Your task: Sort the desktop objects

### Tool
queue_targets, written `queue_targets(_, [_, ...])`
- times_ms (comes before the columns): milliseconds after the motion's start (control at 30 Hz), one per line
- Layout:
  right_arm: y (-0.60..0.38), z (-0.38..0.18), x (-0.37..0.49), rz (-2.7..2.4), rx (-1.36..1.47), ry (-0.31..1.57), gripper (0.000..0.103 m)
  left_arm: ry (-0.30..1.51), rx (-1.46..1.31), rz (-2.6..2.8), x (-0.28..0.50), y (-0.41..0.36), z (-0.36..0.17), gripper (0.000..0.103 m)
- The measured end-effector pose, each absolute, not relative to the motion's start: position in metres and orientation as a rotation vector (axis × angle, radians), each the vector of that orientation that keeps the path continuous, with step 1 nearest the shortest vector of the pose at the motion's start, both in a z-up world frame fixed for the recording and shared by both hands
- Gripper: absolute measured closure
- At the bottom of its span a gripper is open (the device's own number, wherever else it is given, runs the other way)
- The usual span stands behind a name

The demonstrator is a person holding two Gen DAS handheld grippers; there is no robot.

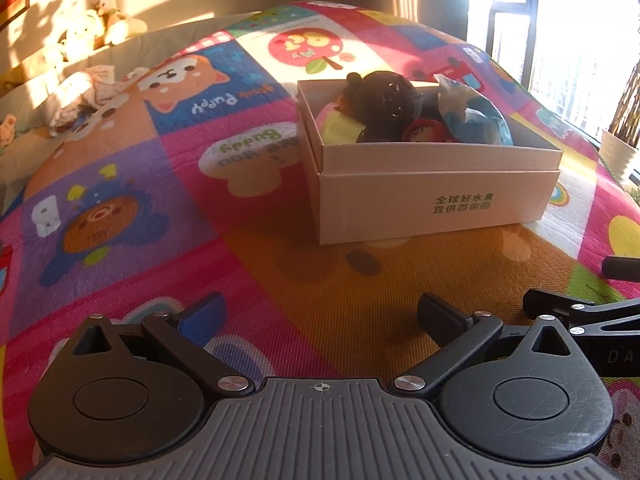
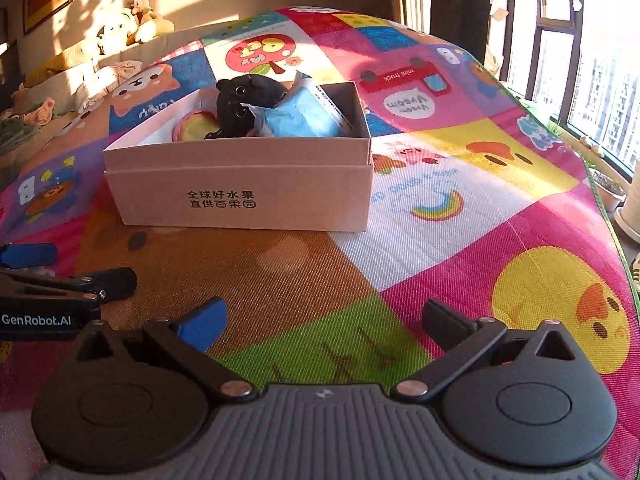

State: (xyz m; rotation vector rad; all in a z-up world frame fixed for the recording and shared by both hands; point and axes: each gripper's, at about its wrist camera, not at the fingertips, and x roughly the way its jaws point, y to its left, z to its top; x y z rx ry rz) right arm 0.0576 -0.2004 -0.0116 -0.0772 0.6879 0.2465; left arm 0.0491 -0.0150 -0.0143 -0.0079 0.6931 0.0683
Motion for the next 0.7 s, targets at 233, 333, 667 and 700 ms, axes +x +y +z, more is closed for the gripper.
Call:
queue_targets(233, [-0.2002,-0.0113,0.0574,0.247,-0.076,0.688,0.000,0.694,-0.010,0.068,0.0483,-0.0150,-0.0138,0.000])
queue_targets(333, [-0.2004,-0.0112,0.0572,0.246,-0.078,0.688,0.000,0.694,-0.010,0.068,0.0486,-0.0151,-0.0138,0.000])
queue_targets(667, [-0.2008,-0.0111,0.0570,0.247,-0.076,0.688,0.000,0.694,-0.012,0.067,0.0487,-0.0147,-0.0138,0.000])
queue_targets(700, [-0.2004,-0.0112,0.0570,0.246,-0.077,0.688,0.000,0.694,-0.012,0.067,0.0481,-0.0149,-0.0137,0.000])
